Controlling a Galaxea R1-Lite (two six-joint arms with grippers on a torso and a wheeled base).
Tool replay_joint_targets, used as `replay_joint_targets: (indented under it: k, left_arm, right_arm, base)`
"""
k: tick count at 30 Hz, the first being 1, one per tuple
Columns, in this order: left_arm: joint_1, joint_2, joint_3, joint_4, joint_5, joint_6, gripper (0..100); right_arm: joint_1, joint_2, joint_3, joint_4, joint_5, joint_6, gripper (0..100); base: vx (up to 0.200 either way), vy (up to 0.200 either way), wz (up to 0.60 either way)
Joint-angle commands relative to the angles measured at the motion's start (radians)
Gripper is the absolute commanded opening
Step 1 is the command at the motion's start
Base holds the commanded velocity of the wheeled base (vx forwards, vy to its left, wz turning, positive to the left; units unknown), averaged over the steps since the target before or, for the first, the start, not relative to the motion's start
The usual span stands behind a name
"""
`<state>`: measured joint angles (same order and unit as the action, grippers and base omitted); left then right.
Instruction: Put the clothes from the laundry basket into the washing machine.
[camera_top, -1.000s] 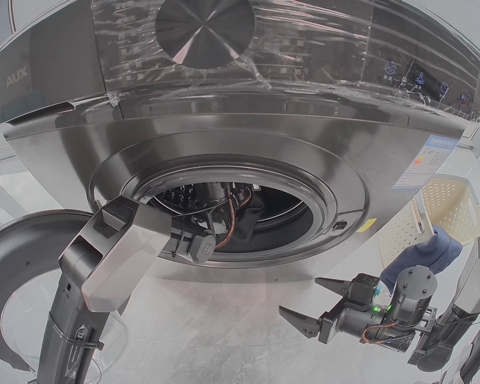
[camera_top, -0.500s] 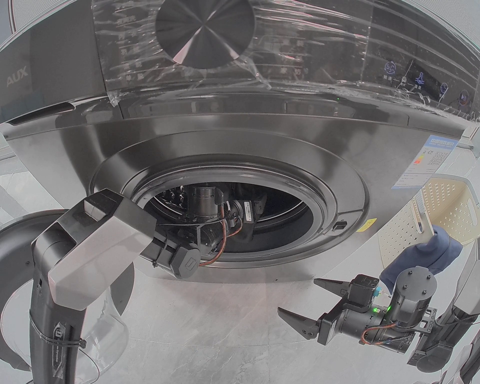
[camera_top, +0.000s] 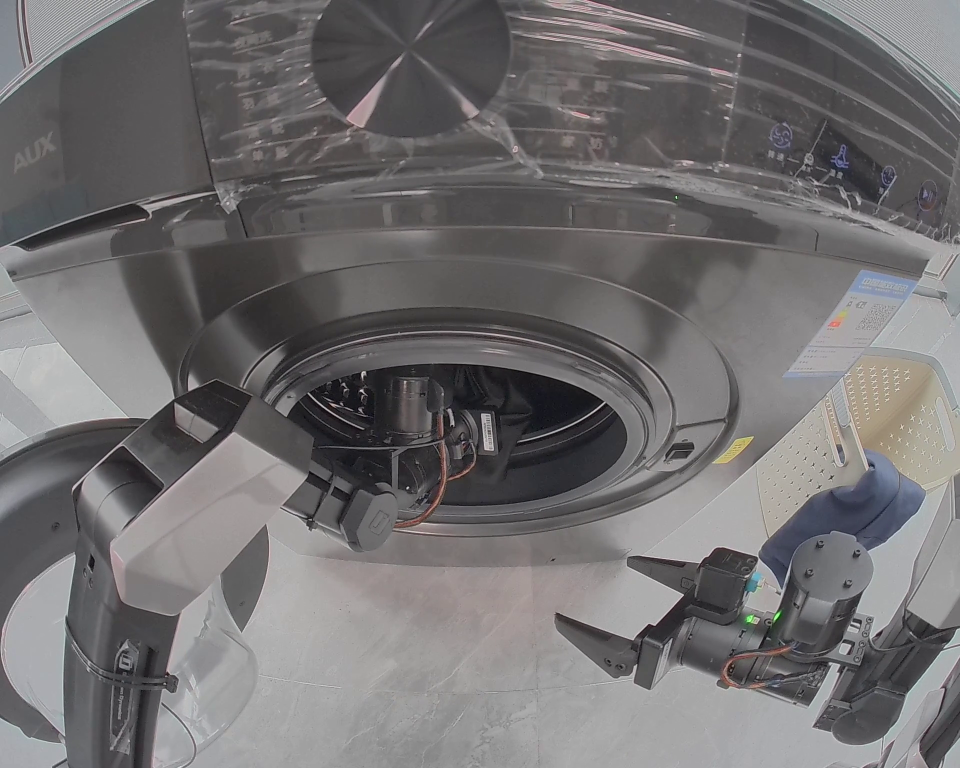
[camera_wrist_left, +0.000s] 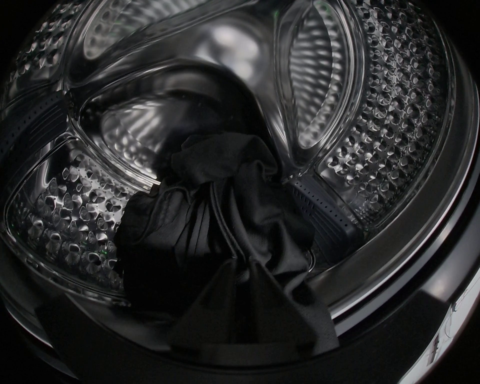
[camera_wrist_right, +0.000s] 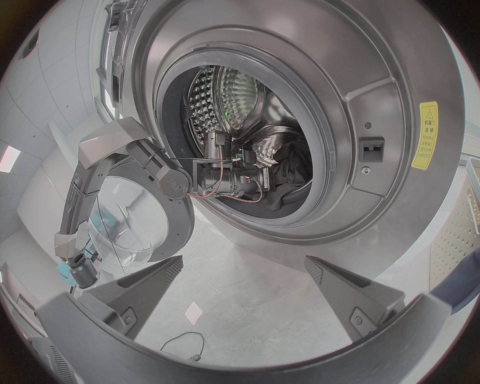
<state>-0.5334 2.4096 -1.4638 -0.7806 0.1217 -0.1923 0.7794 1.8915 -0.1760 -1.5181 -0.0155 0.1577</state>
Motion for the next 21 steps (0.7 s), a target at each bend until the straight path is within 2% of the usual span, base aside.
replay_joint_targets:
  k: [1, 3, 7, 14, 17, 20, 21]
  left_arm:
    - [0.000, 0.028, -0.078, 0.020, 0.001, -0.012, 0]
    - [0.003, 0.037, -0.119, 0.020, 0.003, -0.027, 0]
    - [0.009, 0.069, -0.211, -0.019, 0.019, -0.079, 0]
    - [0.013, 0.132, -0.342, -0.106, 0.049, -0.079, 0]
    - [0.016, 0.117, -0.311, -0.091, 0.072, -0.078, 0]
    - [0.015, 0.043, -0.220, -0.069, 0.059, -0.072, 0]
    - [0.010, 0.010, -0.179, -0.058, 0.053, -0.072, 100]
  right_arm:
    - [0.001, 0.001, -0.010, -0.001, -0.001, 0.005, 100]
    - [0.000, 0.000, -0.011, -0.001, -0.001, 0.006, 100]
    - [-0.003, 0.001, -0.013, -0.020, 0.000, 0.006, 100]
    - [-0.006, 0.003, -0.019, -0.020, 0.000, 0.008, 100]
    - [-0.009, 0.001, -0.017, -0.020, 0.000, 0.008, 100]
    - [-0.009, 0.001, -0.017, -0.020, 0.000, 0.008, 100]
    - [-0.009, 0.001, -0.017, -0.020, 0.000, 0.008, 100]
  base:
    - [0.000, 0.000, 0.00]
    - [0.000, 0.000, 0.00]
    - [0.000, 0.000, 0.00]
    - [0.000, 0.000, 0.00]
    - [0.000, 0.000, 0.00]
    - [0.000, 0.000, 0.00]
    - [0.000, 0.000, 0.00]
